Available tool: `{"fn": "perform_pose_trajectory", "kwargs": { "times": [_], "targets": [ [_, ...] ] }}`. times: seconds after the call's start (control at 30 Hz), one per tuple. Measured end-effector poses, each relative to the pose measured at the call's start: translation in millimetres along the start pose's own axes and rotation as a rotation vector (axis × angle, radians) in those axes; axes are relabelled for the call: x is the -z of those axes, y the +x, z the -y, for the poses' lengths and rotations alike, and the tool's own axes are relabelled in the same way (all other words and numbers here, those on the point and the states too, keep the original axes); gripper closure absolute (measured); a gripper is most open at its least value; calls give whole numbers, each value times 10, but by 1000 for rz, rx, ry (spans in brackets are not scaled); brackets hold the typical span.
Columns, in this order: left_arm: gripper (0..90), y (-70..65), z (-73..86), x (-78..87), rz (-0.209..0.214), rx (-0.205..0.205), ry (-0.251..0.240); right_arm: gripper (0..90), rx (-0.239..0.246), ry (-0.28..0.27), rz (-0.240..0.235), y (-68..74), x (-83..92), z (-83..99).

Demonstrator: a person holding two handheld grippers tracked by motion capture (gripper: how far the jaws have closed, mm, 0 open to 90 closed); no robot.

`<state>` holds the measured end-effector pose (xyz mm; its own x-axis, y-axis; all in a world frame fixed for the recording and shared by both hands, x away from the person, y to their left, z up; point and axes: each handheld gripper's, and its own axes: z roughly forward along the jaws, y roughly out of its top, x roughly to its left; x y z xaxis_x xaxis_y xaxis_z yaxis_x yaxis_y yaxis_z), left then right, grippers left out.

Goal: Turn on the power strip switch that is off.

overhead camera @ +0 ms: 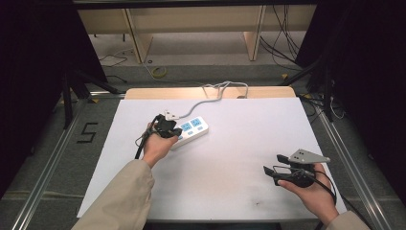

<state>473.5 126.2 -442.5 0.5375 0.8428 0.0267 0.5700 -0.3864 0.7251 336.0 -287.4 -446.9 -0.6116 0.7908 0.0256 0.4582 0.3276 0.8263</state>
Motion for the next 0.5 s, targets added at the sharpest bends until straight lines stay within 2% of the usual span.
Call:
{"fn": "perform_pose_trajectory", "kwargs": {
  "times": [0.5],
  "targets": [
    [899,-4,-50,-51,3,0,5,312,2,-4,1,-5,0,-2]
  ]
}}
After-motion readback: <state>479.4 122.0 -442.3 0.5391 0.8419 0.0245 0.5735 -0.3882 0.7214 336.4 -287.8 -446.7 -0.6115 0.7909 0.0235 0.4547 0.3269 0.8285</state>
